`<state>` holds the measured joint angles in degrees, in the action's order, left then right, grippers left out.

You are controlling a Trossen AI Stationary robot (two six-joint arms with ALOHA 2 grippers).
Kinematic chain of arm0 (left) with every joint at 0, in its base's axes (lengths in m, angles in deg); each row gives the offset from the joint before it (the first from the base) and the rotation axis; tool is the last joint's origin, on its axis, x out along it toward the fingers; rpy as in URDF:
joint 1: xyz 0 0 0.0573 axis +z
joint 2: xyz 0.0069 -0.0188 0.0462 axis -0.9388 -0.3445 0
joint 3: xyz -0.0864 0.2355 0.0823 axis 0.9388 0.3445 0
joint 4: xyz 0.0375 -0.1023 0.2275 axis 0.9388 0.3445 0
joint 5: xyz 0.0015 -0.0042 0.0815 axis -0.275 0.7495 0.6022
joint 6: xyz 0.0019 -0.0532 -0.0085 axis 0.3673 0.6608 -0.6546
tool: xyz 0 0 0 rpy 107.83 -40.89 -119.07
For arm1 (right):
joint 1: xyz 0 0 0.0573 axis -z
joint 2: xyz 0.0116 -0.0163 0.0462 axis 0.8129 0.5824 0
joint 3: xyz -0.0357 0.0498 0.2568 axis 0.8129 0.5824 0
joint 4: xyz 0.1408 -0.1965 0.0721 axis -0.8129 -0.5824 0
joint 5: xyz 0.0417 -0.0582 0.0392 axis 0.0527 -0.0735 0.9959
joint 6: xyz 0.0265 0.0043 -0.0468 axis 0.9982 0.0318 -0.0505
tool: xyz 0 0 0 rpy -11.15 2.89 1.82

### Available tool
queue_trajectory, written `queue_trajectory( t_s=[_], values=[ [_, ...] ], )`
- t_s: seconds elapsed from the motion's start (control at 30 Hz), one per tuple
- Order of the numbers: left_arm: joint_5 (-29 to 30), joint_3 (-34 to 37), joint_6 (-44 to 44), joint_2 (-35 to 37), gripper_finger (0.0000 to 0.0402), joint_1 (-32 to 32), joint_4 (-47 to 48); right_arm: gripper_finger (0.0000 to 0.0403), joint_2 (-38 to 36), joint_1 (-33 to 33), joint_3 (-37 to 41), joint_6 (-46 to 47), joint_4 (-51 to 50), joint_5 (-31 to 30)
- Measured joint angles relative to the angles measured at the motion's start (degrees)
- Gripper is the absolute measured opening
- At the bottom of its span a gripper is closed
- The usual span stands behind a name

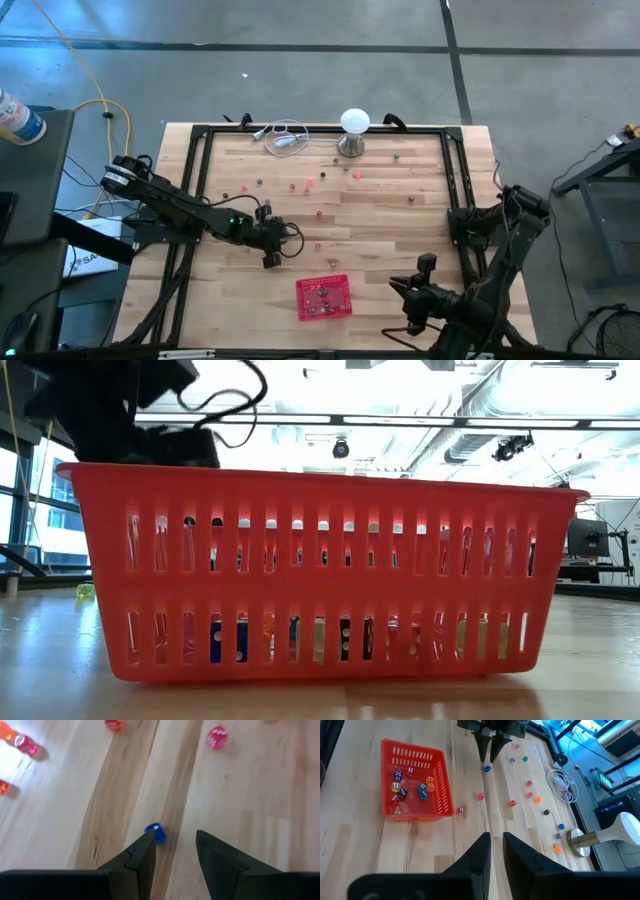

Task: Pick & Place Dice
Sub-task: Put the dark blue dice into the red bin

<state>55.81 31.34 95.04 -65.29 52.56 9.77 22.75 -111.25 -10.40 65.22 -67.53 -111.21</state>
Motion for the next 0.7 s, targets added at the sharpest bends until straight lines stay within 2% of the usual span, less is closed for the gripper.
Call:
queue_trajectory(
  t_s=[0.17,0.5,0.7],
  values=[
    [0.0,2.5,0.0,0.0,0.0134,0.9,-5.0,0.0036,0.0,0.0,0.0,0.1,0.7,0.0],
    [0.7,2.9,-1.1,0.0,0.0134,1.3,-5.2,0.0036,0.0,0.0,0.0,-0.4,1.0,-0.1],
    [4.4,2.9,0.3,0.0,0.0134,1.4,-5.2,0.0036,0.0,0.0,0.0,-0.4,1.0,-0.1]
  ],
)
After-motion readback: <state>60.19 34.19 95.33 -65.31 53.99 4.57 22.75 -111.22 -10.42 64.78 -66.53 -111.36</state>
